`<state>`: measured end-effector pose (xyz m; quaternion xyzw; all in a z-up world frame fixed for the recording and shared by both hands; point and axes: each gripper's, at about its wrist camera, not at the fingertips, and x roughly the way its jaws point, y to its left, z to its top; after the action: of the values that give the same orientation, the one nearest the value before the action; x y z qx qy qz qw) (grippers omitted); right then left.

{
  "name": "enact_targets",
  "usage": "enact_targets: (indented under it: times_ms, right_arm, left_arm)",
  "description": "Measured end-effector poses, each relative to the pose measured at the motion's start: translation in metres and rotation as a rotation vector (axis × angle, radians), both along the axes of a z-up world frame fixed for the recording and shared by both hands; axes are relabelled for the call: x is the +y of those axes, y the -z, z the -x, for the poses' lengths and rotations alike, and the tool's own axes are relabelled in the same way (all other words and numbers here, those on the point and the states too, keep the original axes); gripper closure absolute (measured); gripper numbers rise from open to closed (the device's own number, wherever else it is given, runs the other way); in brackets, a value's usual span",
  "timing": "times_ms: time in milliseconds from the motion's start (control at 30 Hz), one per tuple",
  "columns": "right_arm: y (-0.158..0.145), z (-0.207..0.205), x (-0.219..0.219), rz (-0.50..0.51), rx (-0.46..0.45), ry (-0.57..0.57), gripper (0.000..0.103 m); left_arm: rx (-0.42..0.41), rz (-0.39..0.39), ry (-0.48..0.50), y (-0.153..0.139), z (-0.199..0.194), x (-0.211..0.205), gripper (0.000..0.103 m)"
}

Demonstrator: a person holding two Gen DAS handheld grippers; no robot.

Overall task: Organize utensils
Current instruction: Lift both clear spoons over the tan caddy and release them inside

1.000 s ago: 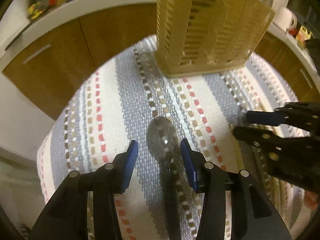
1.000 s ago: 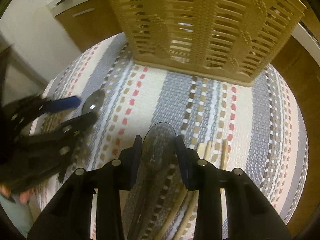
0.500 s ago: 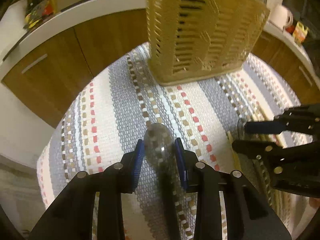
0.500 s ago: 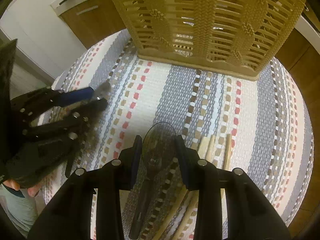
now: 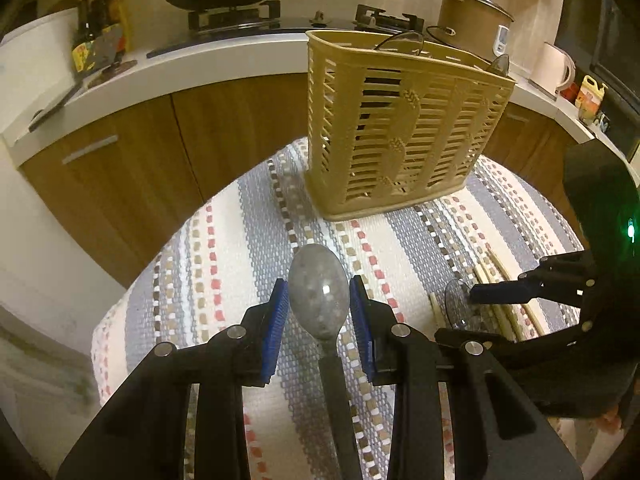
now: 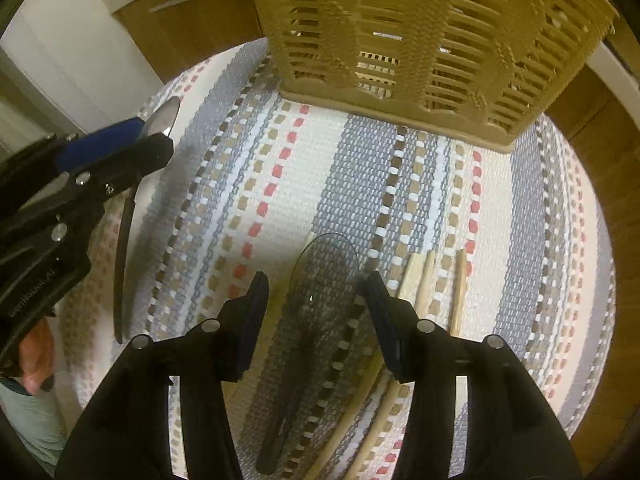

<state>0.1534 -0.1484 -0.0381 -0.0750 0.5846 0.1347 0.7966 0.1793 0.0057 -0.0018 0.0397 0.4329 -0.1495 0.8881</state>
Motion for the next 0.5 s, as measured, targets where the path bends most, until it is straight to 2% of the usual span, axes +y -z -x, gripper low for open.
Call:
enact_targets:
  times_ms: [33,67,233,367,500]
  right_arm:
    - [0.0,0.001,0.002,0.019,-0.011,0.0,0.066]
    - [-0.001,0.003,0.004,0.054,-0.032,-0.001,0.071]
    - [-0.008,0.009,-0.006,-0.038,-0.038,0.02,0.073]
    - [-0.034,0.025,-0.025,-0.129,-0.121,0.009,0.073]
    - [-0.062,0.042,-0.041,-0.179,-0.224,-0.01,0.073]
  left_arm:
    - [-0.001,0.002,-0.001,-0.001,0.003,0.001,0.074]
    - [-0.002,0.005,-0.004,0.0,0.003,0.002,0.074]
    - [-0.04,0.043,-0.016,-0.01,0.011,0.012,0.074]
    - [-0.098,0.077,-0.017,-0.029,0.019,0.015,0.074]
    - [-0.192,0.11,-0.013,-0.058,0.033,0.012,0.074]
